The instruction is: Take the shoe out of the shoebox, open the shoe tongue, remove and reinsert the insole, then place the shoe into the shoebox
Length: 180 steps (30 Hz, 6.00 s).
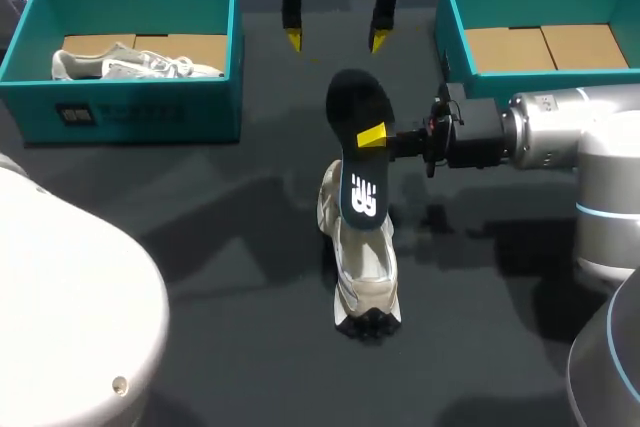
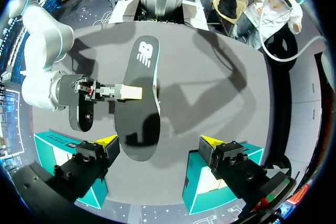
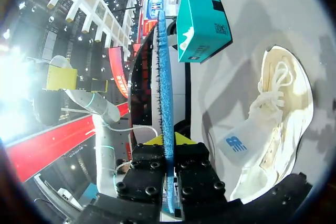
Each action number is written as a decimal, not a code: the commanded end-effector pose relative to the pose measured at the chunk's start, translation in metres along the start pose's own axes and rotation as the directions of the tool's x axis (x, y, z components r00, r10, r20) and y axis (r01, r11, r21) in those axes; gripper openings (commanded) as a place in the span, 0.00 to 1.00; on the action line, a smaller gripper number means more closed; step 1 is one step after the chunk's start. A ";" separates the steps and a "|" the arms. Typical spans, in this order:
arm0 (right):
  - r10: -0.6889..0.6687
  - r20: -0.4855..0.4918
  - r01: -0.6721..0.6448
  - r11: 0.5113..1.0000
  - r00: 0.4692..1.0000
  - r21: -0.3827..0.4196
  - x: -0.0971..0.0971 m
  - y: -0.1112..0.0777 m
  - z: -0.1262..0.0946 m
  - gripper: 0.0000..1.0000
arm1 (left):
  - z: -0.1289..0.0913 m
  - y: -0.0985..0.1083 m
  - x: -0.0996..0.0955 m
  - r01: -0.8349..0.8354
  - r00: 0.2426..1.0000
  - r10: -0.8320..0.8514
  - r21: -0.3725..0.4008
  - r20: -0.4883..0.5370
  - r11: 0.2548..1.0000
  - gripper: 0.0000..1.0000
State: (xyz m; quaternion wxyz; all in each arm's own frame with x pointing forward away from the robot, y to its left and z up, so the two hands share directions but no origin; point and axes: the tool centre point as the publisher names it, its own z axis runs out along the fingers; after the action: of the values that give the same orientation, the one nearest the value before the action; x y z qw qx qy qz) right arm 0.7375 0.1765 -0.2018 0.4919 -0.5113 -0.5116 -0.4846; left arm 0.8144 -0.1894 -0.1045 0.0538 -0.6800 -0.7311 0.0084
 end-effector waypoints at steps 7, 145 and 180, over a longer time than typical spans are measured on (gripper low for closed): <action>0.000 0.000 0.000 1.000 1.000 -0.002 -0.001 -0.001 0.001 0.00 | 0.012 -0.024 0.020 0.006 0.822 0.041 -0.081 0.568 0.997 1.00; 0.065 -0.094 -0.057 0.995 0.994 0.079 -0.004 -0.008 0.038 0.00 | 0.112 -0.025 -0.017 0.065 0.080 -0.007 0.002 0.997 0.998 0.14; -0.079 0.021 0.078 0.995 0.997 0.062 -0.020 -0.016 -0.027 1.00 | 0.110 -0.077 0.037 0.056 0.110 0.014 -0.021 0.994 0.998 0.00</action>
State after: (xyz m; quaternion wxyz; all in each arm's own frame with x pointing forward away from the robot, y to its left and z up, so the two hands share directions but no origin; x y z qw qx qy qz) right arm 0.7223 0.1476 -0.2209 0.4829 -0.4798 -0.5513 -0.4824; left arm 0.7375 -0.1599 -0.2070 -0.4646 -0.4928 -0.5866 0.4441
